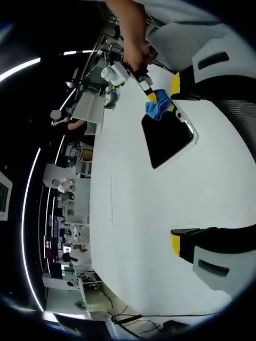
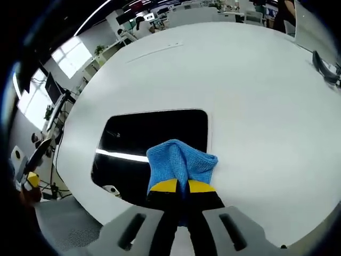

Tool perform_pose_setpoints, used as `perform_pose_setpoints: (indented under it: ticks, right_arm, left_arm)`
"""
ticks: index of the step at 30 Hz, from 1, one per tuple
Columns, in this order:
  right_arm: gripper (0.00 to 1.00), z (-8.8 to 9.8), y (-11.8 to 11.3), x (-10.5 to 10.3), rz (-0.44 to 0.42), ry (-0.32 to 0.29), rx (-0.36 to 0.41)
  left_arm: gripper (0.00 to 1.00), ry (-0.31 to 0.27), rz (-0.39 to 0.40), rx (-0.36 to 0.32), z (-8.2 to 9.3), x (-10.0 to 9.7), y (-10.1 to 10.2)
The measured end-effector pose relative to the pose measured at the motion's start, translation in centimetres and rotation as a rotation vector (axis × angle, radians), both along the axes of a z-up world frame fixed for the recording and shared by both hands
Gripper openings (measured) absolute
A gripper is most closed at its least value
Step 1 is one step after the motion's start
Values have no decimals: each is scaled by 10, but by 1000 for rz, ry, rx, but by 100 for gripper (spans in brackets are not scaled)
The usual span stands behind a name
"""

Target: Wipe the mirror surface with the cleaning cloth until all visible marks leave the cleaned area.

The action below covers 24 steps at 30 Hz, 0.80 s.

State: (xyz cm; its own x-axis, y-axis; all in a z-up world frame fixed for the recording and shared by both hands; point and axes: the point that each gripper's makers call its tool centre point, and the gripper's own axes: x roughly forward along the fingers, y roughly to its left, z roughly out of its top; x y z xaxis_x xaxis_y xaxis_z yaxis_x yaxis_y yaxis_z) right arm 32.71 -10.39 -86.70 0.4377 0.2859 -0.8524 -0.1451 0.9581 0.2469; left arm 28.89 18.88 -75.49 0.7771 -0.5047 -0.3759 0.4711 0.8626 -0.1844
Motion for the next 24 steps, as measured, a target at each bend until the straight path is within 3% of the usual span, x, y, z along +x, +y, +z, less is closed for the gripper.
perform_pose_setpoints:
  ticks: [9, 24]
  right_arm:
    - [0, 0, -2, 23, -7, -9, -7]
    - [0, 1, -5, 52, -18, -49, -43]
  left_arm:
    - [99, 9, 4, -13, -1, 0, 2]
    - [98, 4, -40, 42, 1, -4, -4]
